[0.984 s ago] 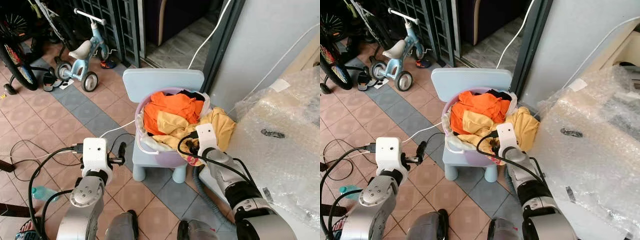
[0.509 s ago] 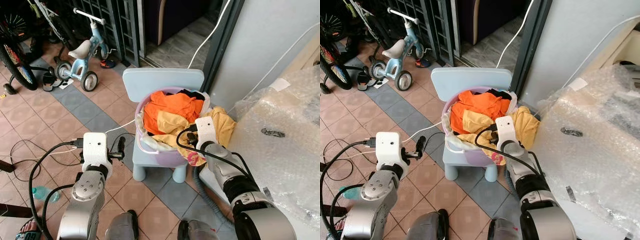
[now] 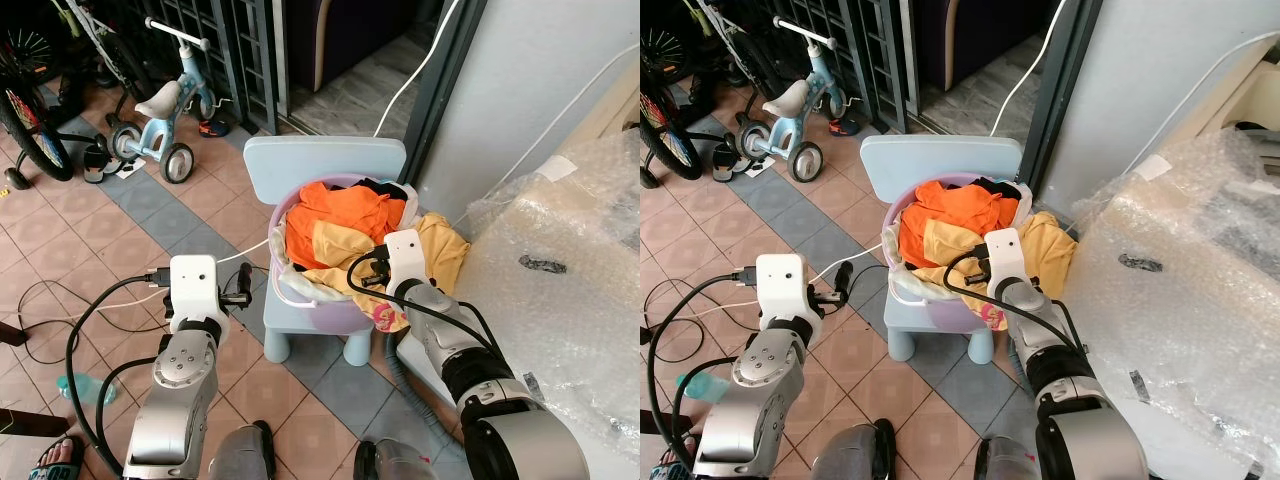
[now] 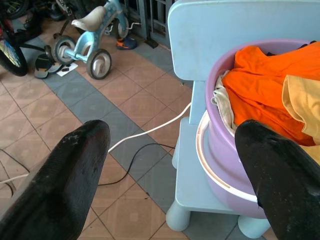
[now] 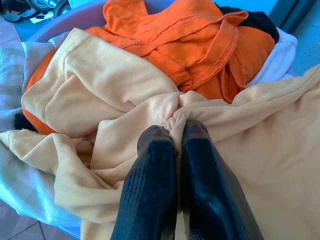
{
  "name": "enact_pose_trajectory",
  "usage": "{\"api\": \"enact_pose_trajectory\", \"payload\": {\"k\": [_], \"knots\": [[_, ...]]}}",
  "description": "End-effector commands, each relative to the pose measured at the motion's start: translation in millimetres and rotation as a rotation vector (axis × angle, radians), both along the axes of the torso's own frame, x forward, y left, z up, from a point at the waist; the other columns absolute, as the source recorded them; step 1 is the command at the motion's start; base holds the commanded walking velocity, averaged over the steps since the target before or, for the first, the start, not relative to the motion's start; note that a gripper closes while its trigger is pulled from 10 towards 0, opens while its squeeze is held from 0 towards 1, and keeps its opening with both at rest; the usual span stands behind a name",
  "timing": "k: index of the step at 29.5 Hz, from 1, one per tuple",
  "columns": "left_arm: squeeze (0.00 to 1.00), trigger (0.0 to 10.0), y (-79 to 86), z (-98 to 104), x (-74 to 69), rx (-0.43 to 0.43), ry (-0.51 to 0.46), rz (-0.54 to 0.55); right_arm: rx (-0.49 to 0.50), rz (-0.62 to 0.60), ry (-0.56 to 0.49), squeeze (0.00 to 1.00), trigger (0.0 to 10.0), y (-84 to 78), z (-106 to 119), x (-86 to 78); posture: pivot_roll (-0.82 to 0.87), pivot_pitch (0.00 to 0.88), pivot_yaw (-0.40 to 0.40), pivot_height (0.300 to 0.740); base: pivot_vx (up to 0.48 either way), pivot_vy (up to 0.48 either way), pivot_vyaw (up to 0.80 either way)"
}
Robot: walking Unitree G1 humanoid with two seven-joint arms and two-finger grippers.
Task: Clothes washing
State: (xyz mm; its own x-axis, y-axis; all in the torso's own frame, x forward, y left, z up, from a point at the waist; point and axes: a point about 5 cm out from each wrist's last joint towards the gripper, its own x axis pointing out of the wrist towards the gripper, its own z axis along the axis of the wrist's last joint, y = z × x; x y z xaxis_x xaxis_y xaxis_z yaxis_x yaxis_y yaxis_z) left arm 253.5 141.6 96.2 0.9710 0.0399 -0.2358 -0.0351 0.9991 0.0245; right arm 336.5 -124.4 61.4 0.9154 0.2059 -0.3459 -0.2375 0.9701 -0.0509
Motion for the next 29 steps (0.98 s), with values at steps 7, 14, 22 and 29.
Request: {"api": "enact_pose_trajectory", "payload": {"k": [7,14,22,29], "knots": [[0.0,10.0,0.8,-9,4.1,0.032,0.022,0.044,0.124,-0.052,-0.339,0.0,0.0,-2.7,63,-0.9,-0.02,0.063,-0.028,0.74,0.0,0.0,0.0],[0.0,10.0,-0.9,-12,12.7,0.033,0.006,0.018,0.15,-0.083,-0.541,0.0,8.8,0.3,102,-13.9,-0.04,0.004,0.0,0.74,0.0,0.0,0.0],[0.0,10.0,-10.3,-10,23.1,0.011,-0.022,-0.015,0.169,-0.124,-0.476,0.0,10.0,0.1,90,-22.4,-0.07,0.0,0.024,0.74,0.0,0.0,-0.1],[0.0,10.0,-16.0,-5,29.1,-0.004,-0.05,-0.023,0.148,-0.12,-0.513,0.0,10.0,1.8,98,-23.0,-0.07,0.0,0.033,0.74,0.0,0.0,-0.77]]}}
